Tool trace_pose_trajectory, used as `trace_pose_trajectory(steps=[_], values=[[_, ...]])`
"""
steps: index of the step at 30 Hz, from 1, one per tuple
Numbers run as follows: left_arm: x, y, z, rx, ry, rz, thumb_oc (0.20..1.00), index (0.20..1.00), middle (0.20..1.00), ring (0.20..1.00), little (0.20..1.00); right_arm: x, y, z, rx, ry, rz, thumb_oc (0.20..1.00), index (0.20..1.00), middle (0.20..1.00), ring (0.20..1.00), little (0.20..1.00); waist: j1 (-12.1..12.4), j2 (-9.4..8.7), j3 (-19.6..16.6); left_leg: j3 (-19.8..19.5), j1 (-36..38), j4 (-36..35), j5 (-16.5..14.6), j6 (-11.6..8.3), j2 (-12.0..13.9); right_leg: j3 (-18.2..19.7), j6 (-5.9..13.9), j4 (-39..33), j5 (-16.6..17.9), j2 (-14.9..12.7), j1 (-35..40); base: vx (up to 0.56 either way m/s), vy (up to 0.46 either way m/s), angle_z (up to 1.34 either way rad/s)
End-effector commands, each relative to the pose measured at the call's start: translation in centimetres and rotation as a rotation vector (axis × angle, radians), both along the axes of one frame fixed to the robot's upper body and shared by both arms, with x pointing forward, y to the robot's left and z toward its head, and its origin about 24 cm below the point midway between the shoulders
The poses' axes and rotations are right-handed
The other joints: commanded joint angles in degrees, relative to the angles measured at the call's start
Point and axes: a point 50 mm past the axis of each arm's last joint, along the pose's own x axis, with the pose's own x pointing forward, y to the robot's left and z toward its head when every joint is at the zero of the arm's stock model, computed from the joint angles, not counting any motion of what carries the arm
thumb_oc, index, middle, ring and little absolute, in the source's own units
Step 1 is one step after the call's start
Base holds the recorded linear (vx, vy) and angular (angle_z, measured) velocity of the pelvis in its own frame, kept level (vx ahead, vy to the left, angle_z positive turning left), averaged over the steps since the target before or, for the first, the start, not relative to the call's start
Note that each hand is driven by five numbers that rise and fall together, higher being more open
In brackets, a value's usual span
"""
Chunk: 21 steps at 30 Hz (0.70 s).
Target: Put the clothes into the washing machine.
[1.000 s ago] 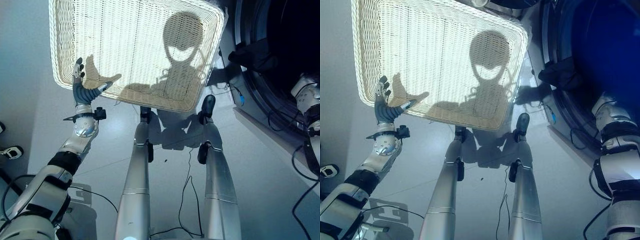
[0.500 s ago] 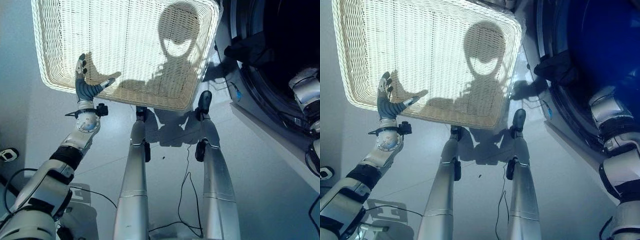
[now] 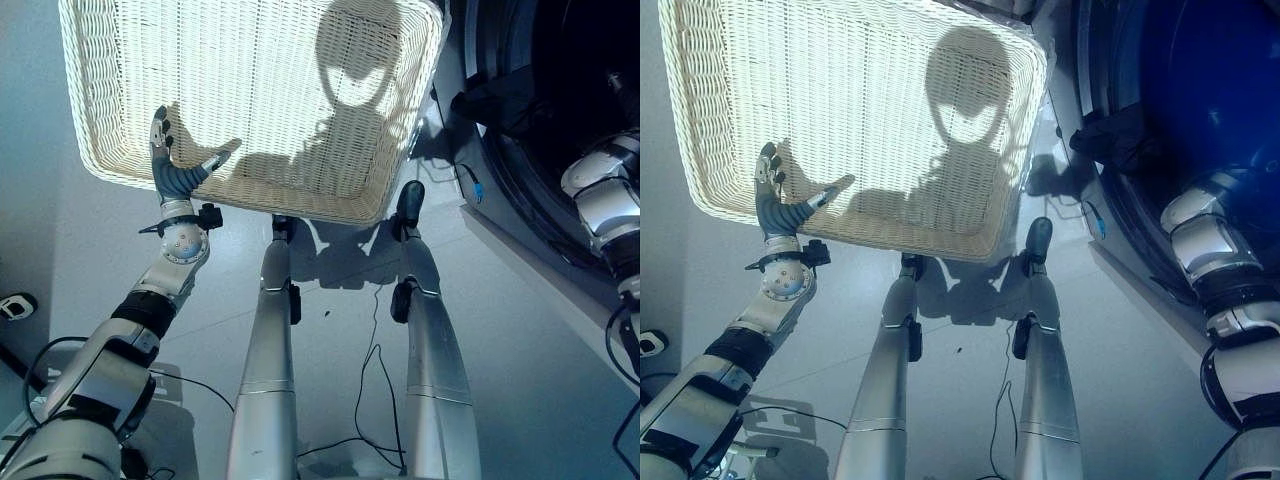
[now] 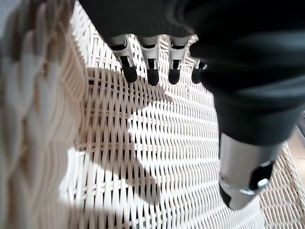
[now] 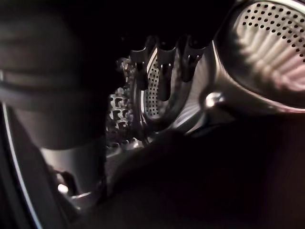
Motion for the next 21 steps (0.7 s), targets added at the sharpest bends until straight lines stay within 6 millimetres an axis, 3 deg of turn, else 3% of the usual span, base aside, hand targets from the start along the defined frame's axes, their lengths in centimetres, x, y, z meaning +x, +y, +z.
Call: trace_pose_trajectory(steps=[1,13,21], values=[[-0.5,-0.9,0.3,-0.04,-0.075,-0.007,1.0,1.0,1.0,1.0,1.0,-1.6,0.1,0.7,-0.135,-0.055,-0.016,1.0,1.0,1.0,1.0,1.0,-1.43,1.16,-0.58,3.04,2.45,-1.26,-1.8,5.21,-4.04,-4.22,2.21,3.48,-3.77,6.16,2.83,0.0,0.0,0.0],[-1.0,-2.4,-0.9,-0.054,-0.08,-0.006,1.0,1.0,1.0,1.0,1.0,-1.9,4.8,-1.0,-0.236,-0.041,0.177,1.0,1.0,1.0,1.0,1.0,-1.79,1.35,-0.58,3.67,2.6,-1.77,-1.37,5.18,-3.9,-3.93,2.4,3.75,-3.77,6.12,2.57,0.0,0.006,-0.02],[-1.3,-3.2,-1.6,-0.057,-0.075,-0.016,1.0,1.0,1.0,1.0,1.0,-1.9,7.7,-3.4,-0.338,0.023,0.311,1.0,1.0,1.0,1.0,1.0,-2.02,1.44,-0.58,4.29,2.58,-1.49,-0.98,5.11,-3.78,-3.74,2.45,4.32,-3.61,6.07,2.4,0.0,0.004,-0.02]])
